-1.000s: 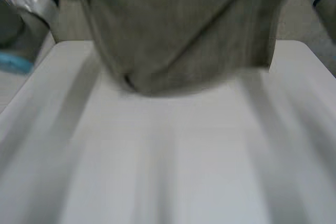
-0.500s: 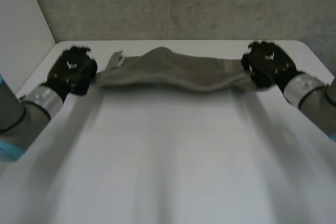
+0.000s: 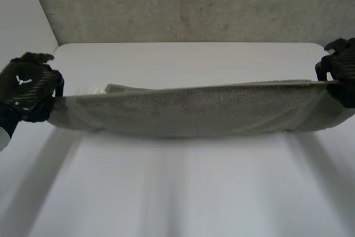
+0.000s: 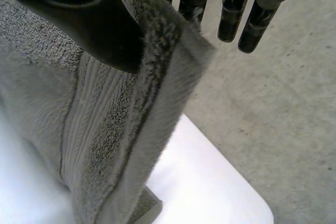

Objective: Fold the towel.

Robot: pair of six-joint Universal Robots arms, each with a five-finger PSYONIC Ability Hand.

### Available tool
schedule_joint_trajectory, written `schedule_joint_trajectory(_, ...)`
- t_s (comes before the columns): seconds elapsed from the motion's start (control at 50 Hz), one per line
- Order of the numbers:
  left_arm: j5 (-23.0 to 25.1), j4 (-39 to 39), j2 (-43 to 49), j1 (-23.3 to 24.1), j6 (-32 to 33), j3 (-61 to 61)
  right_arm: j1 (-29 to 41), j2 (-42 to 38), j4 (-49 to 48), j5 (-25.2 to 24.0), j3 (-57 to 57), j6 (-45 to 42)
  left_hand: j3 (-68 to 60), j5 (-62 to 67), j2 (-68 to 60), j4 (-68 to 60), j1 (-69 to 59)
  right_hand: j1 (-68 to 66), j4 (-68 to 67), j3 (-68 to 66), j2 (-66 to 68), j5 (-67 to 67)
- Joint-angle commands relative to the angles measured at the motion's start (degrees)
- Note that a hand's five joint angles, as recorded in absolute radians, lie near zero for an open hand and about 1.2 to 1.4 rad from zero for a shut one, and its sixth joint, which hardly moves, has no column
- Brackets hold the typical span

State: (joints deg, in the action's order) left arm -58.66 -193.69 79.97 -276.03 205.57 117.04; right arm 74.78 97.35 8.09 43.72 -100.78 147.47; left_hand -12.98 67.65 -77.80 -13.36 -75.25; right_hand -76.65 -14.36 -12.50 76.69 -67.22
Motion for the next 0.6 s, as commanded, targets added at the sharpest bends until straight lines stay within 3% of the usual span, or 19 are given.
schedule_joint_trajectory(0.02,0.5,-0.3,12.3,3.7,0.8,-5.2,5.5,-13.2,2.2,3.6,5.2,-7.3,3.0,2.3,-2.2,3.4,-4.7,-3.3,4.4,2.5,3.3,-2.8)
schedule_joint_trajectory(0.12,0.0,-0.3,21.3,7.9,0.8,-12.4,8.7,-22.2,3.6,7.3,10.3,-12.4,3.0,2.3,-2.2,3.4,-4.7,-3.3,4.4,2.5,3.3,-2.8)
schedule_joint_trajectory(0.2,-1.0,-0.2,26.8,8.5,0.8,-17.3,10.6,-29.5,5.4,10.1,14.3,-14.4,3.0,2.3,-2.2,3.4,-4.7,-3.3,4.4,2.5,3.3,-2.8)
schedule_joint_trajectory(0.6,-7.9,-0.1,49.4,13.7,0.6,-45.0,13.8,-44.0,3.5,13.6,30.6,-8.0,3.0,2.3,-2.2,3.4,-4.7,-3.3,4.4,2.5,3.3,-2.8)
